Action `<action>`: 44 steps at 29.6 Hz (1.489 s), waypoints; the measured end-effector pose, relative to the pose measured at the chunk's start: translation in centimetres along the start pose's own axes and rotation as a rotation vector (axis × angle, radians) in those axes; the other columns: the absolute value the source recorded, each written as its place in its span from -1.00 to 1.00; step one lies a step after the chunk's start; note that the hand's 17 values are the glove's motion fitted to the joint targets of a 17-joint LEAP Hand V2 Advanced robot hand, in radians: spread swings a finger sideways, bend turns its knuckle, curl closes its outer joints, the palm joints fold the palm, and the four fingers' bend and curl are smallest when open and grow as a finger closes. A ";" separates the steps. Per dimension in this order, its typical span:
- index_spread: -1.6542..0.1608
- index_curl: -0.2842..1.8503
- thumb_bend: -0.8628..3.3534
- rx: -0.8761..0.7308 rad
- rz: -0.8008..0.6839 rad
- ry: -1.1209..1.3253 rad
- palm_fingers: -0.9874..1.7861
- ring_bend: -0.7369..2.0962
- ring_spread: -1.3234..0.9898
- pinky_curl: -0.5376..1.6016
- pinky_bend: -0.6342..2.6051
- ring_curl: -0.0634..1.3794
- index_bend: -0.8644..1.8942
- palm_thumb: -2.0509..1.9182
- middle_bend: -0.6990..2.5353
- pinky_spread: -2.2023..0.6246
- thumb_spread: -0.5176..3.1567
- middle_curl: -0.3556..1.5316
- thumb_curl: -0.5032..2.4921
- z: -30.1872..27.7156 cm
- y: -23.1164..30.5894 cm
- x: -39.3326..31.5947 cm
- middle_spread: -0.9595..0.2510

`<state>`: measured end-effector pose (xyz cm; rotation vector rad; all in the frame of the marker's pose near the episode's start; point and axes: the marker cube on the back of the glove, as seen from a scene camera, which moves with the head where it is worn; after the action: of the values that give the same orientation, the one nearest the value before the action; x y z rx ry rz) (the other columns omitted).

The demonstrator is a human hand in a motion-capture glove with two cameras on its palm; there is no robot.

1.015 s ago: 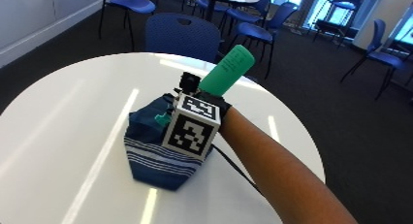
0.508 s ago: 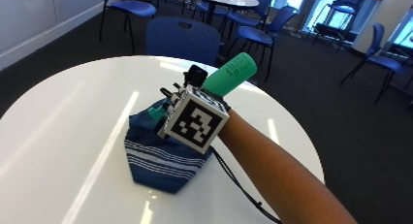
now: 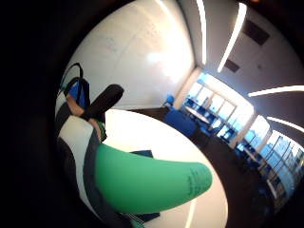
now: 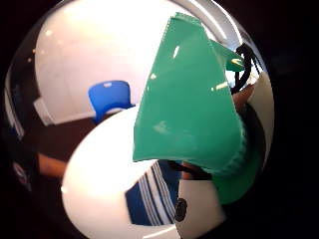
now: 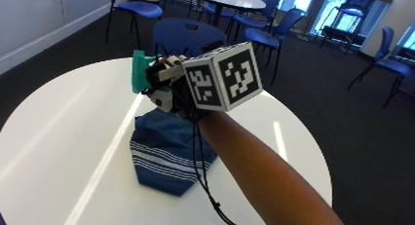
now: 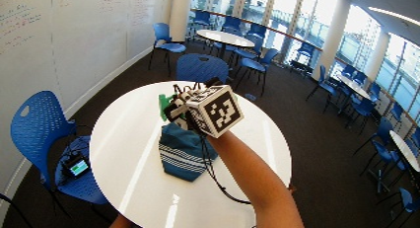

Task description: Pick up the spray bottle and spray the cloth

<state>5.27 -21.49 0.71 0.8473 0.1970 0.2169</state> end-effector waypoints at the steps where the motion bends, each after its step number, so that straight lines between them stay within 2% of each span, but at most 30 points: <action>1: 0.47 -0.25 -0.61 0.006 0.050 -0.049 0.67 -0.09 0.01 -0.14 -0.35 -0.29 -0.23 0.49 -0.30 0.42 -0.51 -0.09 -0.15 -0.2 -0.3 -0.1 0.36; 8: 0.47 -0.25 -0.61 0.034 0.389 -0.393 0.67 -0.09 0.01 -0.14 -0.35 -0.29 -0.23 0.49 -0.30 0.42 -0.51 -0.10 -0.15 -0.8 -2.0 0.5 0.36; 22: 0.47 -0.25 -0.61 0.038 0.795 -0.833 0.67 -0.08 0.01 -0.14 -0.35 -0.29 -0.23 0.49 -0.30 0.42 -0.51 -0.10 -0.15 0.4 -1.8 1.4 0.37; 36: 0.48 -0.25 -0.61 0.044 0.921 -0.994 0.67 -0.08 0.02 -0.14 -0.34 -0.29 -0.23 0.49 -0.30 0.42 -0.51 -0.10 -0.15 2.7 -3.4 -0.2 0.38; 44: 0.47 -0.25 -0.61 -0.053 0.898 -1.007 0.65 -0.09 0.02 -0.13 -0.33 -0.29 -0.23 0.49 -0.31 0.43 -0.50 -0.10 -0.15 5.8 -4.8 -2.1 0.38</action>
<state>5.29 -29.33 0.98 0.8556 -1.1487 0.5931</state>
